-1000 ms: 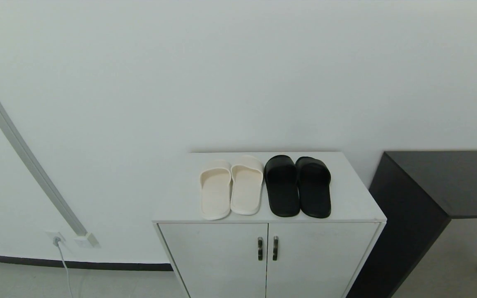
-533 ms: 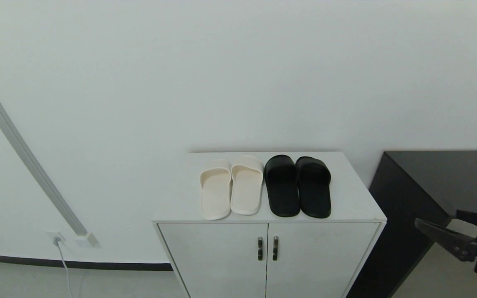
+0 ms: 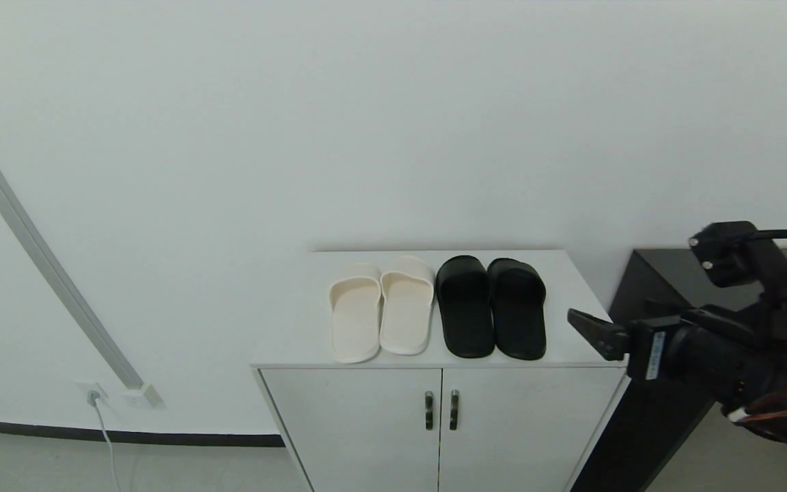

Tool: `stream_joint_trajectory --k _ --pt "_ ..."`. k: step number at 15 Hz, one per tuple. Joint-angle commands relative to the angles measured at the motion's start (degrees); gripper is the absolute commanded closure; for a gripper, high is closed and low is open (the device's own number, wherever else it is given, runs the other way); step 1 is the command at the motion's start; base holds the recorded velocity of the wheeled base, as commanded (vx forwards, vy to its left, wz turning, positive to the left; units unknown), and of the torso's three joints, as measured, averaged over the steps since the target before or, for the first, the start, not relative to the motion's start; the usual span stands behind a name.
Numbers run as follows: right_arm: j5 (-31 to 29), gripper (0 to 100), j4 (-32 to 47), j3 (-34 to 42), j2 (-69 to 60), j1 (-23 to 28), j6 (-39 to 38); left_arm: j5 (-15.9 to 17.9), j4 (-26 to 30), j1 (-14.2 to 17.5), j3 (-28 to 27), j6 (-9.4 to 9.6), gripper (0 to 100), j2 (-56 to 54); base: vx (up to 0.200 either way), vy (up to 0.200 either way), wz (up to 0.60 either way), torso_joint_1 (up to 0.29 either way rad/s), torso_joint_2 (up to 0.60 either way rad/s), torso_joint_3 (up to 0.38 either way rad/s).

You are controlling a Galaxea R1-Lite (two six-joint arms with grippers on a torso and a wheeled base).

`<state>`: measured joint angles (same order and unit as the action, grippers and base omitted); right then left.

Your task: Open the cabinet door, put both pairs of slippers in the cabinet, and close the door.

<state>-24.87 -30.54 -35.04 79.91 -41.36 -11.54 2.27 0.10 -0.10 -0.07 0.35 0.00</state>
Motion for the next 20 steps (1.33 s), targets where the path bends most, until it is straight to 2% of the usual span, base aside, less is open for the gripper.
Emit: stream_joint_trajectory --k 1,5,10,20 --pt "-5.45 0 -3.83 -6.98 12.82 -4.87 -0.14 0.02 -0.01 0.01 -0.01 0.0 100 0.09 0.0 0.0 0.0 0.0 0.0 0.0" --pt "-9.23 0 -12.18 -12.86 25.38 -3.73 -0.14 0.02 -0.01 0.01 -0.01 -0.09 100 0.0 0.0 0.0 0.0 0.0 0.0 0.0" --pt "-12.4 0 -18.94 -18.75 37.95 -0.91 0.03 0.02 -0.01 0.01 -0.01 0.0 100 0.09 0.0 0.0 0.0 0.0 0.0 0.0" --pt "-11.61 0 -18.59 -35.19 51.22 4.8 1.44 0.02 -0.01 0.01 0.07 0.0 100 0.09 0.0 0.0 0.0 0.0 0.0 0.0"
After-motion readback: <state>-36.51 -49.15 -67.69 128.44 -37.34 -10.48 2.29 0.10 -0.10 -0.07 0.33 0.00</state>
